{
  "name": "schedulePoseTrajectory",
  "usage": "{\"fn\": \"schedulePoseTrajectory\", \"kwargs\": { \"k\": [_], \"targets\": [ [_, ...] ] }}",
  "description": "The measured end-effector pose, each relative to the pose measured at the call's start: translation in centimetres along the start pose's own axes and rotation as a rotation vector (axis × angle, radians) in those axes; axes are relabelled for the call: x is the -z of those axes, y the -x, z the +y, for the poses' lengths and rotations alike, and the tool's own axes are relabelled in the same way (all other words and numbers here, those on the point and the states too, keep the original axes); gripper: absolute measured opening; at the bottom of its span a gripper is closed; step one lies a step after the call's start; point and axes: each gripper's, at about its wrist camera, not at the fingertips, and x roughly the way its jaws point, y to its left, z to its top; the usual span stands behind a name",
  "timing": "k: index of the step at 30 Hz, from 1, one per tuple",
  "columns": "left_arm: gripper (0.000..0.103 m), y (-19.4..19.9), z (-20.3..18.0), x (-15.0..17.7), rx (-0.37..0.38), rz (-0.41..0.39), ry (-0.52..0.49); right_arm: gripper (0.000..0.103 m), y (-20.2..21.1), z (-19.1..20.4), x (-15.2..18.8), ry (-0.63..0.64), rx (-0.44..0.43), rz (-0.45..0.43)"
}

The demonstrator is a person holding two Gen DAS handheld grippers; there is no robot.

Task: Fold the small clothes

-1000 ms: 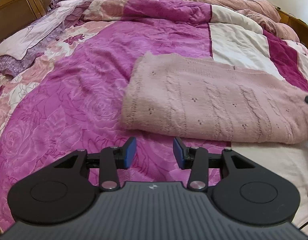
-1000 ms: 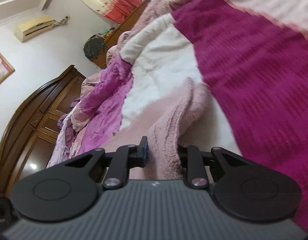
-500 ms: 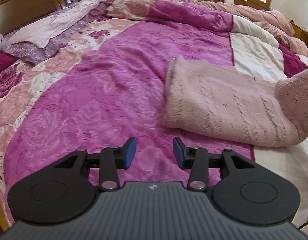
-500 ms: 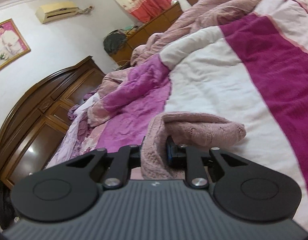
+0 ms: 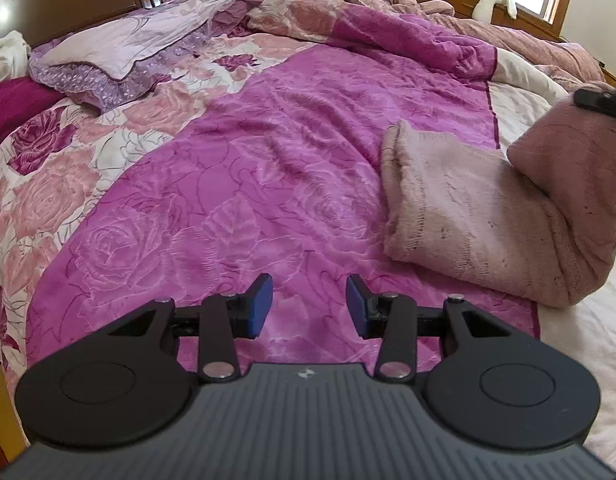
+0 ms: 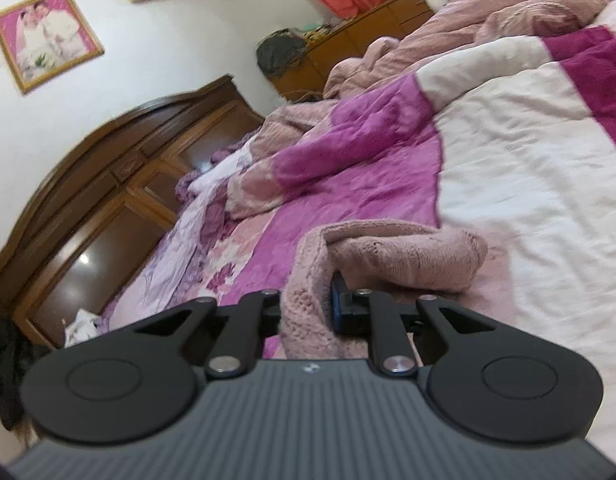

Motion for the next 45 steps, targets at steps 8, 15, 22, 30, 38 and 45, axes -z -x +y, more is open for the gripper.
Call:
{"fn": "schedulePoseTrajectory", "kwargs": {
  "k": [8, 15, 22, 30, 38, 45],
  "targets": [
    [0.048, -0.2, 2.5, 0.5, -0.017, 0.008, 0.045, 0.017, -4.8, 3.7, 3.7, 0.059, -0.011, 0.079],
    [0.049, -0.7, 3.8, 0.8, -0.021, 0.018, 0.079, 0.018, -8.3, 4.7, 7.5, 0.125, 0.016, 0.195],
    [0.049, -1.0, 3.6, 0.1, -0.023, 0.01, 0.032, 0.038, -6.9, 4.9, 8.1, 0.088, -0.029, 0.193],
    [0.049, -0.3, 1.7, -4.3, 0.053, -0.061, -0.032, 0.048, -2.0, 5.3, 7.8, 0.104, -0.091, 0.113],
    [0.049, -0.7, -2.9, -8.9, 0.162, -0.096, -0.12, 0.048, 0.9, 1.0, 6.6, 0.064, 0.112, -0.003],
    [0.049, -5.4, -7.2, -12.6, 0.266, -0.057, -0.154, 0.048, 0.8, -3.2, 6.7, -0.021, 0.22, -0.009]
  ]
}}
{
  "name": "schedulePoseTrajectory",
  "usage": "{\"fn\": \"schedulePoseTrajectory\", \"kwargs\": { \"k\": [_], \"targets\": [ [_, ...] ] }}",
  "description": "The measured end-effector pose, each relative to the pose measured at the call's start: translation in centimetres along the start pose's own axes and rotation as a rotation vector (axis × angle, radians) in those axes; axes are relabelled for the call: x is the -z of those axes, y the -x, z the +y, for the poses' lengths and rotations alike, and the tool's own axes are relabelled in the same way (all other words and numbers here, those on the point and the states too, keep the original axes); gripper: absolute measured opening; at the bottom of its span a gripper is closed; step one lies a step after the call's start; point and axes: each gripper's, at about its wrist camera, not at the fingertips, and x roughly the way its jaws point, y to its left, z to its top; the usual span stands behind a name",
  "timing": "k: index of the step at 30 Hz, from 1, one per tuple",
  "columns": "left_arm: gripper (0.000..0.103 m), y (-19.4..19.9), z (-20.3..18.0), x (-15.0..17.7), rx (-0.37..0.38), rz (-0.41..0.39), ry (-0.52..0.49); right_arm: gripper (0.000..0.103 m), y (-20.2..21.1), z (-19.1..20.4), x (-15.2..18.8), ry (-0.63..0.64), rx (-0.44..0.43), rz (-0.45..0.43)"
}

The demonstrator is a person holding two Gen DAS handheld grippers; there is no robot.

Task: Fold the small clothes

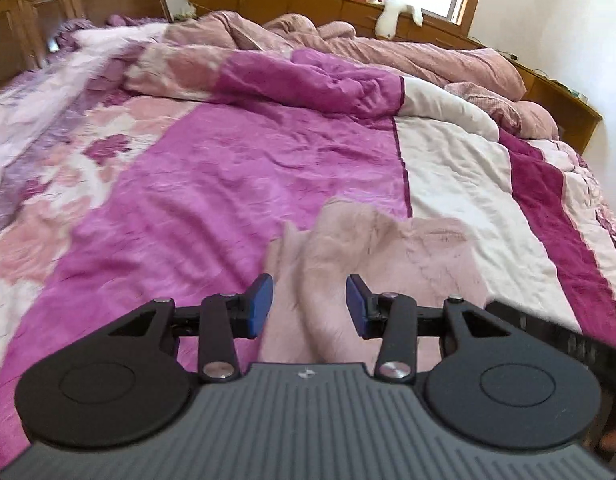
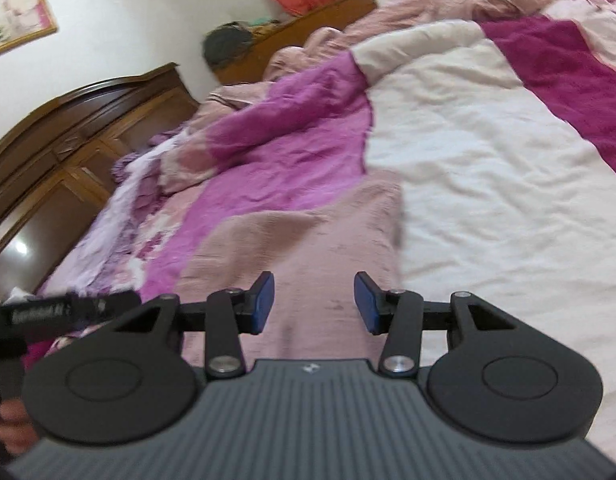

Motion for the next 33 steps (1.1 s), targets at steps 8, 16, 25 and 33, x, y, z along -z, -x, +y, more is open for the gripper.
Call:
{"fn": "schedulePoseTrajectory", "kwargs": {
  "k": [8, 16, 25, 33],
  "targets": [
    [0.049, -9.3, -1.3, -3.1, 0.031, 0.068, -0.057, 0.05, -1.1, -0.7, 1.9, 0.043, 0.02, 0.012],
    [0.021, -12.9, -1.6, -2.3, 0.065, 0.052, -0.069, 0.057, -1.4, -1.5, 2.5, 0.049, 0.003, 0.001],
    [0.014, -11.4, 1.5, -0.7, -0.049, -0.009, 0.033, 0.057, -1.2, -0.4, 2.8, 0.108, -0.015, -0.005],
    [0.04, -10.8, 2.1, -0.6, -0.063, 0.018, 0.053, 0.059, -1.2, -0.1, 2.8, 0.126, -0.006, 0.006]
  ]
}}
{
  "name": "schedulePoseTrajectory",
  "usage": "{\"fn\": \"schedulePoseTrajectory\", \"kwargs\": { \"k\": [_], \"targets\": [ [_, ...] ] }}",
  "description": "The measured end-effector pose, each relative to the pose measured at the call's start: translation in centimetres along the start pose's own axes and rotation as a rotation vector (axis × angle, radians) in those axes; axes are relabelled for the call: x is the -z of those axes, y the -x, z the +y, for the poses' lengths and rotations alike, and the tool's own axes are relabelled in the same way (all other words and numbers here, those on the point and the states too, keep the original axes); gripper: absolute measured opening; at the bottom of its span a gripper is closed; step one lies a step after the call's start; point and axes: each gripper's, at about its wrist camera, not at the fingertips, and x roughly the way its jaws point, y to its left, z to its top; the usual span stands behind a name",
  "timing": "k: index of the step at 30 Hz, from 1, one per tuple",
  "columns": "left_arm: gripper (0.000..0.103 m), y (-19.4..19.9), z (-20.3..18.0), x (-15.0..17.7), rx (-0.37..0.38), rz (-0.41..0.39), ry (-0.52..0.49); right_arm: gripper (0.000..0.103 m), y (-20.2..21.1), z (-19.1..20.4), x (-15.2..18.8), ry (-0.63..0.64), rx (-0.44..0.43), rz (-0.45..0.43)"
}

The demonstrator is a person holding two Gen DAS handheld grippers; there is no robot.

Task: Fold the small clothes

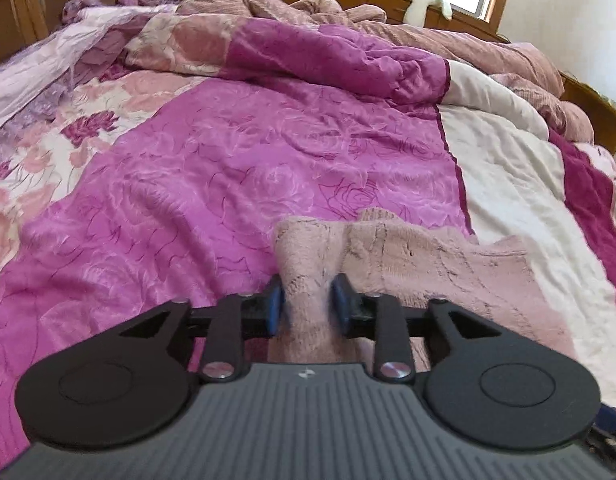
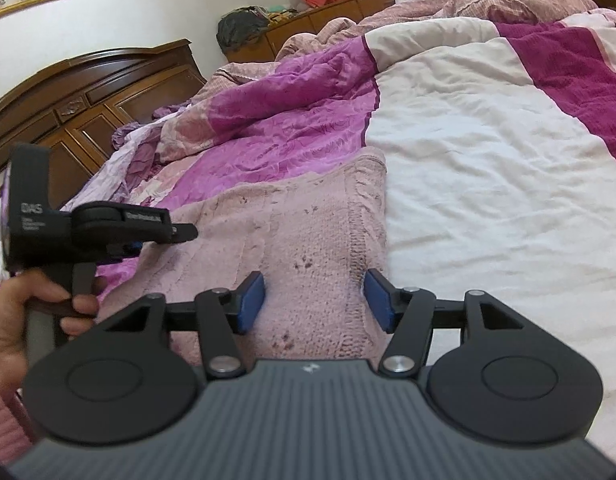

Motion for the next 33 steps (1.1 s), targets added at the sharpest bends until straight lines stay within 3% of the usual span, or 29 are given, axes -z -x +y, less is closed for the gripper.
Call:
{"fn": "schedulePoseTrajectory", "kwargs": {
  "k": [2, 8, 11, 15, 16, 20, 23, 25, 28, 33],
  "targets": [
    [0.048, 1.6, 0.3, 0.3, 0.023, 0.014, 0.014, 0.059, 0.0, 0.0, 0.0, -0.005, -0.003, 0.002],
    [0.05, 6.5, 0.1, 2.7, 0.072, 0.038, -0.066, 0.059, 0.2, 1.5, 0.2, 0.021, -0.011, 0.002],
    [0.051, 6.9, 0.6, 4.3, 0.044, 0.077, -0.067, 0.059, 0.4, 2.6, 0.5, 0.045, -0.007, 0.0],
    [0.063, 6.7, 1.2, 5.9, -0.088, 0.065, -0.154, 0.059, 0.5, 3.6, 0.9, 0.109, -0.009, 0.009],
    [0.063, 6.8, 1.4, 6.0, -0.09, 0.064, -0.151, 0.059, 0.4, 3.6, 0.9, 0.125, 0.003, 0.011],
    [0.063, 7.2, 1.6, 5.7, -0.058, 0.063, -0.116, 0.059, 0.3, 3.0, 0.8, 0.149, 0.031, 0.035],
    [0.063, 7.7, 2.4, 5.1, 0.021, 0.067, -0.031, 0.064, 0.9, 1.1, -0.4, 0.052, -0.033, 0.05],
    [0.064, 7.9, 2.9, 4.8, 0.071, 0.081, 0.042, 0.072, 1.1, -0.3, -1.2, -0.025, -0.076, 0.046],
    [0.067, 7.8, 3.6, 4.8, 0.103, 0.108, 0.124, 0.072, 0.9, -1.7, -2.2, -0.08, -0.089, 0.048],
    [0.071, 7.3, 3.2, 5.1, 0.145, 0.13, 0.122, 0.073, -0.8, -3.7, -2.7, -0.176, -0.134, 0.127]
  ]
}}
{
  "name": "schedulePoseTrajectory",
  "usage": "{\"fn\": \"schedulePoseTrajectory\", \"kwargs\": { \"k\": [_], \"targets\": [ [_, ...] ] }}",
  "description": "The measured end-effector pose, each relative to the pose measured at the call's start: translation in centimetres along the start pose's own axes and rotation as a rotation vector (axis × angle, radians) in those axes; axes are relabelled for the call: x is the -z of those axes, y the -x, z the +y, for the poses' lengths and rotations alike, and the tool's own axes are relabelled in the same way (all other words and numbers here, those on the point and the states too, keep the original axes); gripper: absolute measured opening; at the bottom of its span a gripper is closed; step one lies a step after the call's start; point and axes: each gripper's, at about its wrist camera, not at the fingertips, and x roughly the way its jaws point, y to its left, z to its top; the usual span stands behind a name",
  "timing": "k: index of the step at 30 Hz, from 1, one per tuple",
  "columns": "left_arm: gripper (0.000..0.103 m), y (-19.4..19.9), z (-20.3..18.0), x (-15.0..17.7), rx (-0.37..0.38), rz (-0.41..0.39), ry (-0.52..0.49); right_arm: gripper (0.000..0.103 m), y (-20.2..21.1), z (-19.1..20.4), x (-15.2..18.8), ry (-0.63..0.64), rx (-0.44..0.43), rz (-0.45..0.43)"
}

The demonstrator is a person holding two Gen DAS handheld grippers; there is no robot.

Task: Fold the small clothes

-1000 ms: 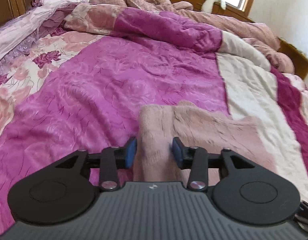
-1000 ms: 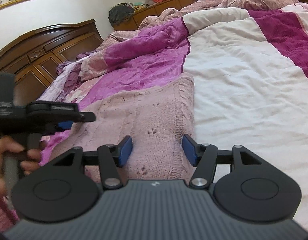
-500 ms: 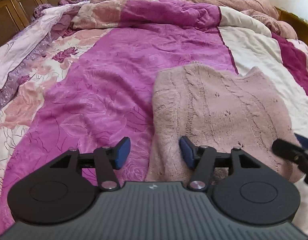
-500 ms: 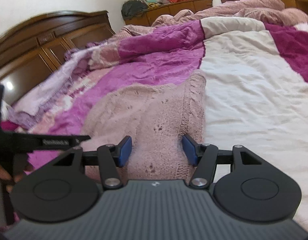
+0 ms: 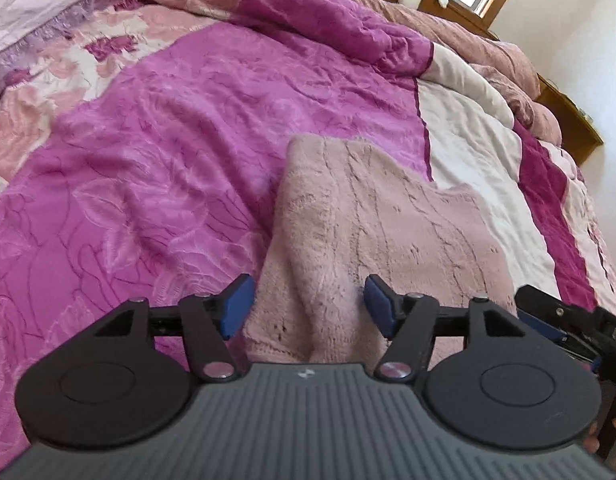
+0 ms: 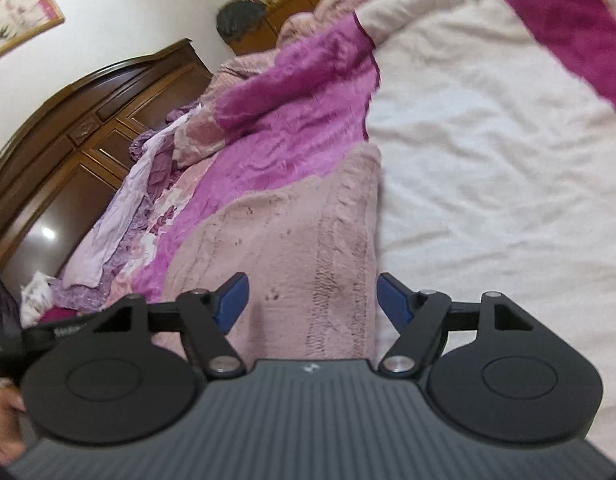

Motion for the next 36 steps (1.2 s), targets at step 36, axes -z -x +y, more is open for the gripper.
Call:
{"fn": "schedulePoseTrajectory", "kwargs": {
  "k": [36],
  "targets": [
    [0.049, 5.2, -8.3, 8.3, 0.41, 0.085, 0.164, 0.046, 14.9, -0.4, 1.4, -0.126, -0.056, 0.006]
  ]
}}
